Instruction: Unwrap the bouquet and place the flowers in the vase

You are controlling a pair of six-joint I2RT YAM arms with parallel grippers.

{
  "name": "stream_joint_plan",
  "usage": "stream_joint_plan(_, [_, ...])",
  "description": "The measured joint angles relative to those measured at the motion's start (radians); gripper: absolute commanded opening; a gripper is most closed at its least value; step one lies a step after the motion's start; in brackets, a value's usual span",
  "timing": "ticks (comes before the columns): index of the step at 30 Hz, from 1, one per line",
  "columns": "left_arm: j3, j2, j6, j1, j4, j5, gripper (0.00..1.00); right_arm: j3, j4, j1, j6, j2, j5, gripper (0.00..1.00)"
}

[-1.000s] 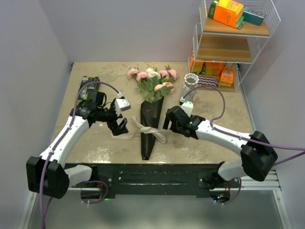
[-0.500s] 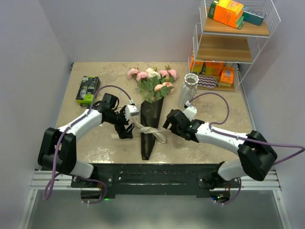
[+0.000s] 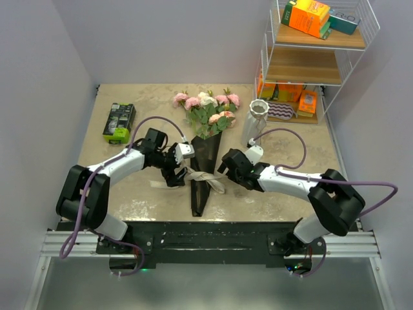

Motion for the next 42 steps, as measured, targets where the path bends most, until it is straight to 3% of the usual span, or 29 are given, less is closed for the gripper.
stream_joint_plan(5, [-0.035, -0.001, -0.019, -0.021, 0.060, -0.036, 0.84, -0.002, 0.038, 0.000, 0.015, 0.029, -0.007, 0.79])
stream_joint_plan(13, [-0.109, -0.040, -0.045, -0.074, 0.136, -0.129, 0.83, -0.002, 0.069, 0.000, 0.051, 0.068, -0.006, 0.62])
stream_joint_plan(16, [-0.115, -0.060, -0.045, -0.089, 0.146, -0.154, 0.76, -0.002, 0.079, 0.000, 0.065, 0.069, -0.006, 0.58])
stream_joint_plan(22, [-0.118, -0.062, -0.042, -0.100, 0.172, -0.188, 0.53, 0.002, 0.090, 0.000, 0.073, 0.098, 0.002, 0.44])
stream_joint_plan(23, [-0.120, -0.062, -0.042, -0.100, 0.175, -0.193, 0.43, 0.005, 0.093, 0.000, 0.074, 0.103, 0.007, 0.42])
stream_joint_plan(25, [-0.125, -0.062, -0.039, -0.101, 0.182, -0.200, 0.33, 0.005, 0.098, 0.000, 0.076, 0.114, 0.018, 0.37])
stream_joint_plan(26, [-0.128, -0.062, -0.037, -0.101, 0.184, -0.203, 0.24, 0.006, 0.101, 0.000, 0.077, 0.117, 0.023, 0.32])
stream_joint_plan(28, [-0.131, -0.062, -0.038, -0.102, 0.185, -0.203, 0.17, 0.007, 0.099, 0.000, 0.080, 0.121, 0.032, 0.24])
stream_joint_plan(29, [-0.132, -0.063, -0.039, -0.103, 0.185, -0.204, 0.08, 0.007, 0.095, 0.000, 0.082, 0.122, 0.039, 0.10])
stream_joint_plan(31, [-0.132, -0.069, -0.041, -0.105, 0.182, -0.202, 0.03, 0.007, 0.084, 0.000, 0.084, 0.122, 0.049, 0.00])
stream_joint_plan(37, [-0.119, -0.094, -0.046, -0.106, 0.144, -0.195, 0.00, 0.007, 0.032, 0.000, 0.090, 0.098, 0.077, 0.00])
stream_joint_plan(42, [-0.063, -0.134, -0.057, -0.106, 0.073, -0.192, 0.00, 0.005, -0.016, 0.000, 0.083, -0.012, 0.115, 0.00])
